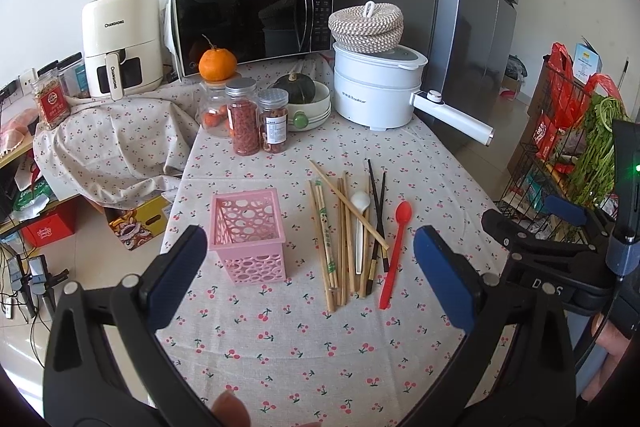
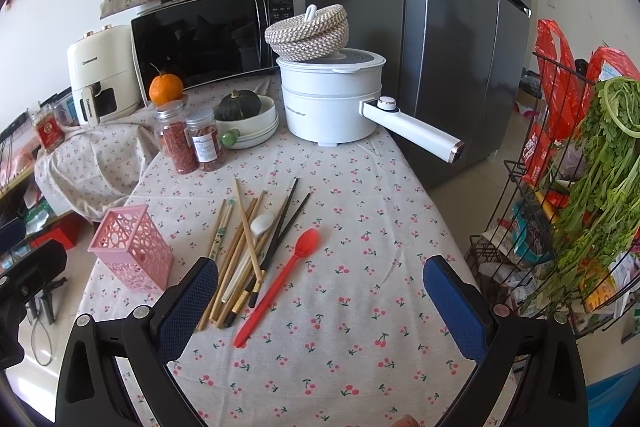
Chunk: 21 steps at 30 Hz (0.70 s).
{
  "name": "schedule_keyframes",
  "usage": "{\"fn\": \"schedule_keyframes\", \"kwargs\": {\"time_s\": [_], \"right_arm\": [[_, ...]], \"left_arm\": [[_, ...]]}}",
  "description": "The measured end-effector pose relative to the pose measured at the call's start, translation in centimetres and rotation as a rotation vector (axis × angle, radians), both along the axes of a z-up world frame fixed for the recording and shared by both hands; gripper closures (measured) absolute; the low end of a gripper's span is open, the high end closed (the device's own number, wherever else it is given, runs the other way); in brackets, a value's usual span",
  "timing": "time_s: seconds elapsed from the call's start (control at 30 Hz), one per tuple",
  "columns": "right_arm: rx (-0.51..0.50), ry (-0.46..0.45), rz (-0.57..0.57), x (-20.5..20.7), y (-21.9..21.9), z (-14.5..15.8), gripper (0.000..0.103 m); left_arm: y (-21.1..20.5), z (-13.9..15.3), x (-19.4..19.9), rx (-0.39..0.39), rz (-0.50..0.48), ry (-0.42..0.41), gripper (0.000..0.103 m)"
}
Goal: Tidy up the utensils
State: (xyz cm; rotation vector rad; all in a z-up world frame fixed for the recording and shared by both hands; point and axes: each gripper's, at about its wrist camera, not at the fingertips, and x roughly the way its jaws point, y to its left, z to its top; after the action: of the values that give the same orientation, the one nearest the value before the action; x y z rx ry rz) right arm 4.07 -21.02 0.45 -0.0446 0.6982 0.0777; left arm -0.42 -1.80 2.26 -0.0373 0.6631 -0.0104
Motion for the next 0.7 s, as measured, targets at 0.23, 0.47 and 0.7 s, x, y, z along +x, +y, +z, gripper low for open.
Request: {"fn": "schedule_keyframes", "kwargs": {"time_s": [0.23, 0.47, 0.7], "right_arm": [[-0.001, 0.009, 0.005, 0.14, -0.02, -0.24, 0.000], [-0.002, 0.011, 0.009, 0.09, 0.02, -0.28, 0.000], [0.006, 0.021, 0.015, 0.20, 0.07, -0.35, 0.000]], "left_arm": [[0.10, 0.02, -0.02, 0.003, 0.001, 0.002, 0.000], [0.20, -0.18, 0.09, 0.000, 0.002, 0.011, 0.001], [0.43, -0.20, 0.17, -0.019, 0.016, 0.006, 0.000]]}}
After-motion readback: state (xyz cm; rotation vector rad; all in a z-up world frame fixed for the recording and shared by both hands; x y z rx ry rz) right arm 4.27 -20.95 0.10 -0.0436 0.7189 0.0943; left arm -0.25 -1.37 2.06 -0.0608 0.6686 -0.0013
